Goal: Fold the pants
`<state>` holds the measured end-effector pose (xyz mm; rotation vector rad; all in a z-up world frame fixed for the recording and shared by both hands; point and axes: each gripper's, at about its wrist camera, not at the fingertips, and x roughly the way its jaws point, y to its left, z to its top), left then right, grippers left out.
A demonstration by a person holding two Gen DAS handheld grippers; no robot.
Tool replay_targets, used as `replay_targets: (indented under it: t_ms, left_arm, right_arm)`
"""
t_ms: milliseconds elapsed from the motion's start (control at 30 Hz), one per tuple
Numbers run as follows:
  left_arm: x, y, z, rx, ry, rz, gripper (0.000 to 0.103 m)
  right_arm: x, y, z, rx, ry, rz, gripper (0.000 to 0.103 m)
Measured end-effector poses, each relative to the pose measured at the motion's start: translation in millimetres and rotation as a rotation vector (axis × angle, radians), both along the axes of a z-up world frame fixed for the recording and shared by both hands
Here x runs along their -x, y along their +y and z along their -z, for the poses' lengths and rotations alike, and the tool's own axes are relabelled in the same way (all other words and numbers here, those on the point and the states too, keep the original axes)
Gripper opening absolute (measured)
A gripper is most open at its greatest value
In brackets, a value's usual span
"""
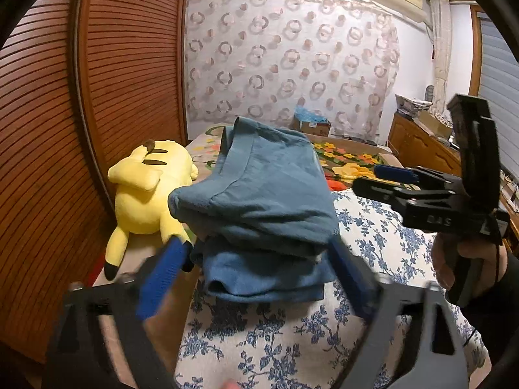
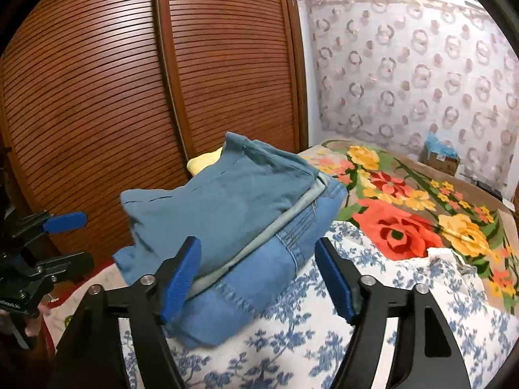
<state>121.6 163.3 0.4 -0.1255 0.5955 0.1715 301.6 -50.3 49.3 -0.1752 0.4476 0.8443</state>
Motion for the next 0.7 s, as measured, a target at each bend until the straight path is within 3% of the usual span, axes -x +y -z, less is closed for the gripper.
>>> replay_targets:
  t_ms: [33, 333, 700]
  left_arm:
    - [3, 0, 0, 0.001, -0.009, 0.0, 0.103]
    - [22, -16, -7, -0.007, -0.037, 0.044, 0.103]
    - [30, -45, 2, 0.003, -0.015, 0.08, 0.103]
  right_arm:
    - [7, -3, 0, -0.001, -0.004, 0.006, 0.076]
    - [60, -32, -5, -0.029, -0.031, 0.064, 0.083]
    - [122, -66, 0, -0.043, -0.048, 0.151, 0.084]
